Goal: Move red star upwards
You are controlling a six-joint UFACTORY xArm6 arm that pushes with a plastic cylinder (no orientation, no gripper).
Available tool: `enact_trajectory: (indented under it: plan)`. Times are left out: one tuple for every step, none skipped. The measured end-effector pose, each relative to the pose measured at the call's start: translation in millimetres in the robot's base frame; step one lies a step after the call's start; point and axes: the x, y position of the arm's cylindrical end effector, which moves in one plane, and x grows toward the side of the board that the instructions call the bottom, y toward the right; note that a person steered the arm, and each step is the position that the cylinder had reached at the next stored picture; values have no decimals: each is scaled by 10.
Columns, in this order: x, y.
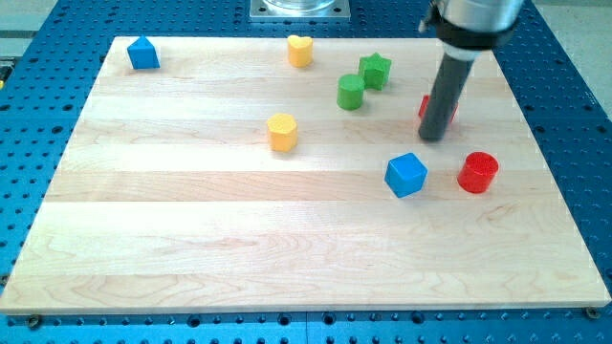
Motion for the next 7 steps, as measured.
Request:
enact_trajectory:
  plan:
    - [-156,-62]
    - [-442,57]
    - [-565,437]
    - [-254,85]
    - [-282,615]
    - [-411,928]
    - [-746,828]
